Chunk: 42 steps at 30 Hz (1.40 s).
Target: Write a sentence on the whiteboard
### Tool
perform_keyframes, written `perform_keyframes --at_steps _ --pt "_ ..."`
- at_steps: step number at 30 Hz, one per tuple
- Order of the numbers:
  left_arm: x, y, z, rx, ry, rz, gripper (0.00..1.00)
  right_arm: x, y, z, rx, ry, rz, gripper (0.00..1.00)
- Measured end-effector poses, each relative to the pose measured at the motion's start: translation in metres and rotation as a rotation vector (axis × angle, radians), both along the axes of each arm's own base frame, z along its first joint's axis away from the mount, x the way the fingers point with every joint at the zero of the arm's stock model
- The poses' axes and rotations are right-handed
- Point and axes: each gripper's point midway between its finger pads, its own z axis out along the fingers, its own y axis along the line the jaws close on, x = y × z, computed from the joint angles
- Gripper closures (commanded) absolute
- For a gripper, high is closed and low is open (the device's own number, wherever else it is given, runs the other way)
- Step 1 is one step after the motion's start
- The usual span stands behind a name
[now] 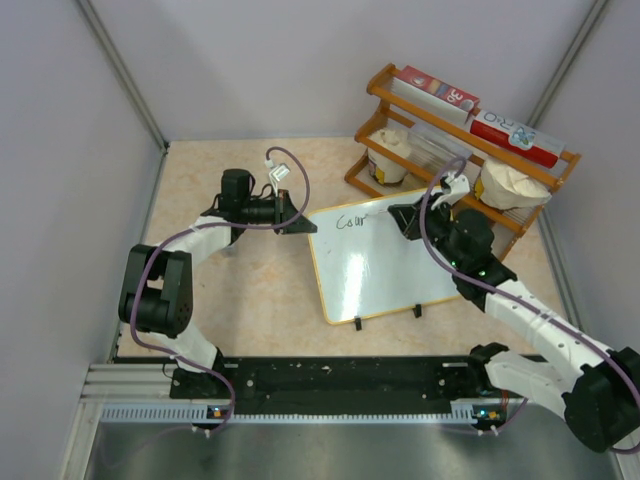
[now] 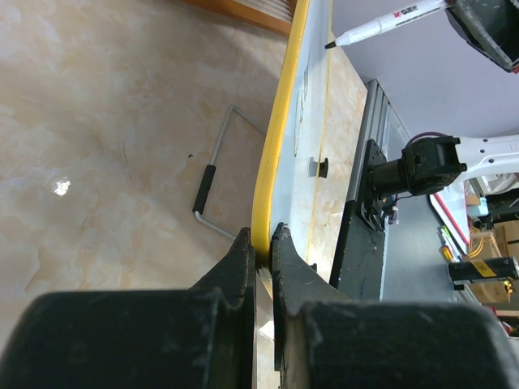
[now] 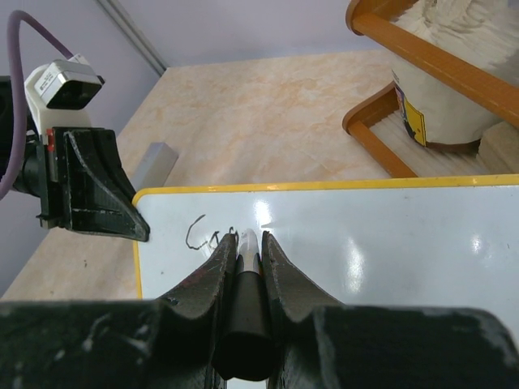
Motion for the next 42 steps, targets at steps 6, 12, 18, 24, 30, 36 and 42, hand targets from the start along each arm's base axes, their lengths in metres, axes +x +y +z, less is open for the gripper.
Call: perform_keyframes --at_steps 6,12,18,24,30,36,42 --pt "0.000 0.000 0.000 0.000 0.000 -0.001 1.00 -0.002 -0.002 0.007 0.009 -0.018 -0.002 1.00" --pt "0.000 0.000 0.000 0.001 -0.002 -0.002 1.00 -0.002 -0.003 0.007 0.009 -0.018 -0.008 1.00" --pt "0.000 0.000 0.000 0.001 -0.002 -0.003 1.00 0.000 -0.006 0.005 0.007 -0.015 -0.021 1.00" --pt "0.000 0.000 0.000 0.002 -0.003 -0.003 1.00 -0.001 -0.008 -0.004 -0.006 0.006 -0.028 1.00" --pt "0.000 0.000 0.000 0.003 -0.003 -0.003 1.00 0.000 -0.011 -0.007 -0.012 0.015 -0.040 1.00" --pt "0.000 0.000 0.000 0.004 -0.001 -0.001 1.00 0.000 -0.011 -0.008 -0.011 0.014 -0.041 1.00" --pt "0.000 0.000 0.000 0.005 -0.001 0.000 1.00 0.000 -0.008 -0.009 -0.010 0.015 -0.025 1.00"
